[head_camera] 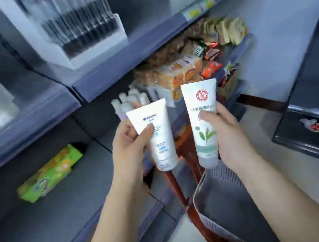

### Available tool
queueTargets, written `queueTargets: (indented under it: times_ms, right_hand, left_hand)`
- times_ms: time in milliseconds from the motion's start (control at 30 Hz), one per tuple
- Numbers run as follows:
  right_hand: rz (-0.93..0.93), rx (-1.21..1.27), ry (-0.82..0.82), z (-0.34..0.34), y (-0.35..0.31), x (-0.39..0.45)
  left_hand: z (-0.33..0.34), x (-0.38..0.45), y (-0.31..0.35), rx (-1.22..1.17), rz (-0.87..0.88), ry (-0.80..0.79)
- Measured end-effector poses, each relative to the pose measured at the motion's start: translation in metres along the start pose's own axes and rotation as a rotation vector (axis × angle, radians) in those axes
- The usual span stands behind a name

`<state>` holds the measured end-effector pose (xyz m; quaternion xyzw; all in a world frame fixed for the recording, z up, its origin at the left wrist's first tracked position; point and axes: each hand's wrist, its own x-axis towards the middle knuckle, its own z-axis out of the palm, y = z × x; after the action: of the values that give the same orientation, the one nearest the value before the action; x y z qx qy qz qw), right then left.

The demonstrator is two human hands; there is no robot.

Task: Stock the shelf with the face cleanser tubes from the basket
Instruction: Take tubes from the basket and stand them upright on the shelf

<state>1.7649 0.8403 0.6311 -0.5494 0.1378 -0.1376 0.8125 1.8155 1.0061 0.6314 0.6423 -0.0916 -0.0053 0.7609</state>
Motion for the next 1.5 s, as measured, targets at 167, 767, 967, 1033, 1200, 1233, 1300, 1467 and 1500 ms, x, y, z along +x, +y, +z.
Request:
queueTargets:
  times_ms: [167, 767, 967, 1033, 1200, 1233, 1300, 1467, 1500]
  right_hand:
    - [-0.044, 0.149, -0.265, 0.092, -0.032, -0.027]
    - [-0.119, 0.213, -0.931, 0.359, -0.047, -0.178]
    - [-0.252, 0.204, -0.884, 0.409, -0.056, -0.208]
    - [-0.256, 0.211, -0.846, 0.423, -0.065, -0.207]
    - [-0.337, 0.221, -0.816, 0.453, -0.096, -0.191]
    - [-0.355, 0.223, -0.832, 0.459, -0.103, -0.187]
    - [-0.394, 0.241, -0.878, 0.473, -0.116, -0.177]
    - [-0.447, 0.214, -1.009, 0.514, -0.145, -0.146]
    - [-0.466, 0.175, -1.016, 0.523, -0.149, -0.138]
  left_hand:
    - [-0.070, -0.022, 0.088, 0.029, 0.205, 0.144]
    - [-0.306, -0.170, 0.271, 0.109, 0.507, 0.465]
    - [-0.337, -0.186, 0.318, 0.194, 0.611, 0.475]
    - [-0.343, -0.181, 0.335, 0.226, 0.633, 0.475]
    - [-0.364, -0.158, 0.380, 0.373, 0.664, 0.520]
    - [-0.369, -0.151, 0.389, 0.400, 0.666, 0.536]
    - [-0.379, -0.137, 0.404, 0.460, 0.653, 0.555]
    - [-0.404, -0.098, 0.437, 0.548, 0.558, 0.596]
    - [-0.411, -0.090, 0.443, 0.545, 0.546, 0.611]
